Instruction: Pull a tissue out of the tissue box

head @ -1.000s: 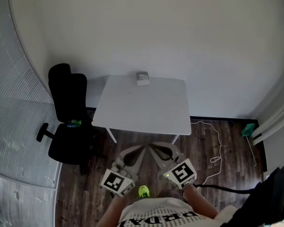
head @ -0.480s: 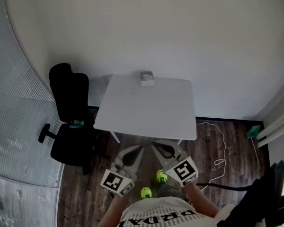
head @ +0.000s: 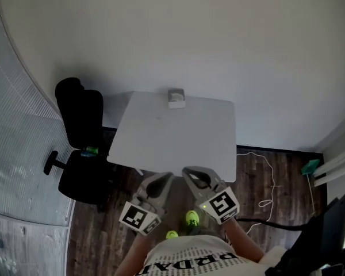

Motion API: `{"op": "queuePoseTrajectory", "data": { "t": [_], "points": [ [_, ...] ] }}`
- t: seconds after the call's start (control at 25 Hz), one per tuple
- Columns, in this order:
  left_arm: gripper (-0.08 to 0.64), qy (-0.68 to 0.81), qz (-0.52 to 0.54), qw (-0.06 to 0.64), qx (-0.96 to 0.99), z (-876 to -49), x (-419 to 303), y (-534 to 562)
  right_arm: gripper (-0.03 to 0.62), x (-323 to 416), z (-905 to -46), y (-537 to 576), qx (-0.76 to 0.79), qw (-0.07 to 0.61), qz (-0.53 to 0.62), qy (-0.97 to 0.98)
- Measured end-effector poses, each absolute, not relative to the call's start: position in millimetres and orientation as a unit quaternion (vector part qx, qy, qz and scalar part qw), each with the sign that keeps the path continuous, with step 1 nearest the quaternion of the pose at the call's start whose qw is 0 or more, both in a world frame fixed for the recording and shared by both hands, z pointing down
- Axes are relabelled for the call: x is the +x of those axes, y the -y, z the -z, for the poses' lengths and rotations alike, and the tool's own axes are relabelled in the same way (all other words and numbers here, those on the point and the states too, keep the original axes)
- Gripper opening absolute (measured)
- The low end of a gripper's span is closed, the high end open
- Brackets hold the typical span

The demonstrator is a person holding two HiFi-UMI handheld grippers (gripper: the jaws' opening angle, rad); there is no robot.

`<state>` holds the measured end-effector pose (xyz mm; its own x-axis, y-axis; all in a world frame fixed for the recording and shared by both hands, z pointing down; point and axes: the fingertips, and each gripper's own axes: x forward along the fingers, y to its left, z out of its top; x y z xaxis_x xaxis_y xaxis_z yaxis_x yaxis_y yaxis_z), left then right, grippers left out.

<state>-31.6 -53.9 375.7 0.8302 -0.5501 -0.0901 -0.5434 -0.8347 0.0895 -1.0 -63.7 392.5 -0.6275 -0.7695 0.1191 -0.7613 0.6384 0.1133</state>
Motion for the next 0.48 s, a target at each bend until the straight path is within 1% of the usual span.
{"op": "queuePoseTrajectory", "data": {
  "t": [0.48],
  "points": [
    [-0.005,0.307,0.048,0.028,0.95,-376,36,110,0.008,62,-392,117,0.398,0.066,0.028,0.915]
  ]
}}
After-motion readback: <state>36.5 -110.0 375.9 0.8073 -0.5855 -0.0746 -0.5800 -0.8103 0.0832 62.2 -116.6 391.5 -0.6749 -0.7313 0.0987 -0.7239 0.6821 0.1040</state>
